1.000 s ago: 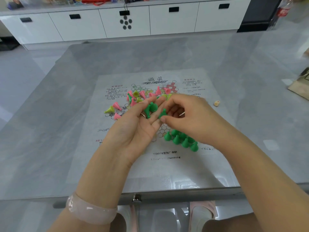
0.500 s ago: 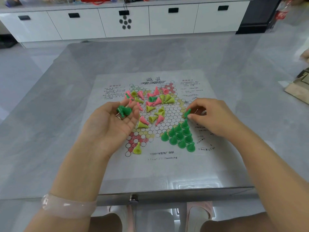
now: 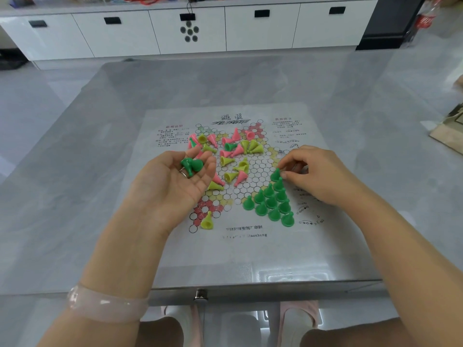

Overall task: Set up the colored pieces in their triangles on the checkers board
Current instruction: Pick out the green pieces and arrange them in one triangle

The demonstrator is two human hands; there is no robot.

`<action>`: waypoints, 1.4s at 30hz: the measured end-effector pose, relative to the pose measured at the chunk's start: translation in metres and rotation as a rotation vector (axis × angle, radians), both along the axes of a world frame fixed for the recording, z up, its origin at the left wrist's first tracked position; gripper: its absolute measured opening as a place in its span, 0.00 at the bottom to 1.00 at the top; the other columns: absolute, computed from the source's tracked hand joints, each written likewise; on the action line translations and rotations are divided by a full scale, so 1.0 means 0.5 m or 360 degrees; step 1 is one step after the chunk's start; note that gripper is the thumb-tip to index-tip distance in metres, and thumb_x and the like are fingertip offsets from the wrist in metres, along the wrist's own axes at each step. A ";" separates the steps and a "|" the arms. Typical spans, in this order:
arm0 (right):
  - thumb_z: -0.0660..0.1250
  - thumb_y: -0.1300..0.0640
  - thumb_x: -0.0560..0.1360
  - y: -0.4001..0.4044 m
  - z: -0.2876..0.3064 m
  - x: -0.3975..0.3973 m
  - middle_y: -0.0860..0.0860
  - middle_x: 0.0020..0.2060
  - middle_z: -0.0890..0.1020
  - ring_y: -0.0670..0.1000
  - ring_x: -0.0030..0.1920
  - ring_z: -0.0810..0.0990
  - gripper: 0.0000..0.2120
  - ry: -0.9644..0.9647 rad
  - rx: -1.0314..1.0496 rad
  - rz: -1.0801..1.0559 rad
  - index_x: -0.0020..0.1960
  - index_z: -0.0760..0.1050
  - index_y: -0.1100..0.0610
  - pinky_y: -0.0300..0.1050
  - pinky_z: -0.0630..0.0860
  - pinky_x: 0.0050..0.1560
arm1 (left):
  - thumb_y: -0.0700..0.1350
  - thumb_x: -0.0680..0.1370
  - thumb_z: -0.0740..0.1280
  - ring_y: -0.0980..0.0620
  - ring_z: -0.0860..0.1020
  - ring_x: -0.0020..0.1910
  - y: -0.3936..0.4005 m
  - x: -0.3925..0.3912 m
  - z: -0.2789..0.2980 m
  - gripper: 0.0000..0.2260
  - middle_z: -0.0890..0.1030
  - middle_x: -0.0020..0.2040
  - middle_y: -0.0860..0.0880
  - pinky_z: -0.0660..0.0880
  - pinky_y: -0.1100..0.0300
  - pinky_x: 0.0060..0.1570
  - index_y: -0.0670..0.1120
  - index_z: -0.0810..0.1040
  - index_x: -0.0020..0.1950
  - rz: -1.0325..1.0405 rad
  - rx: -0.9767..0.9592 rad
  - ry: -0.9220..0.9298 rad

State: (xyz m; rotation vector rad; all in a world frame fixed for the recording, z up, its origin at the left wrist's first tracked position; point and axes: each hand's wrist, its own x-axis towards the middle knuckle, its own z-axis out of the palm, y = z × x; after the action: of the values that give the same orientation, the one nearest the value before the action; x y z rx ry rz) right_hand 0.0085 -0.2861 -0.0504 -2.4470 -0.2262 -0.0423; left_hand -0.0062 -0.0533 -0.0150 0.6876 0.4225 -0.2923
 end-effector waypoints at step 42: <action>0.67 0.59 0.72 -0.012 0.002 -0.005 0.44 0.40 0.76 0.42 0.40 0.74 0.10 0.0003 -0.0042 0.0030 0.51 0.79 0.48 0.25 0.67 0.41 | 0.36 0.76 0.58 0.44 0.83 0.40 0.000 -0.009 0.009 0.09 0.82 0.37 0.38 0.81 0.55 0.41 0.35 0.75 0.50 -0.0010 0.0003 -0.0011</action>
State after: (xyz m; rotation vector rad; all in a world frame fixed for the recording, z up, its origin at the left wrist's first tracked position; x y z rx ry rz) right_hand 0.0062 -0.2920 -0.0494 -2.4711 -0.2502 -0.0289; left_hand -0.0107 -0.0532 -0.0105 0.6918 0.4141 -0.2950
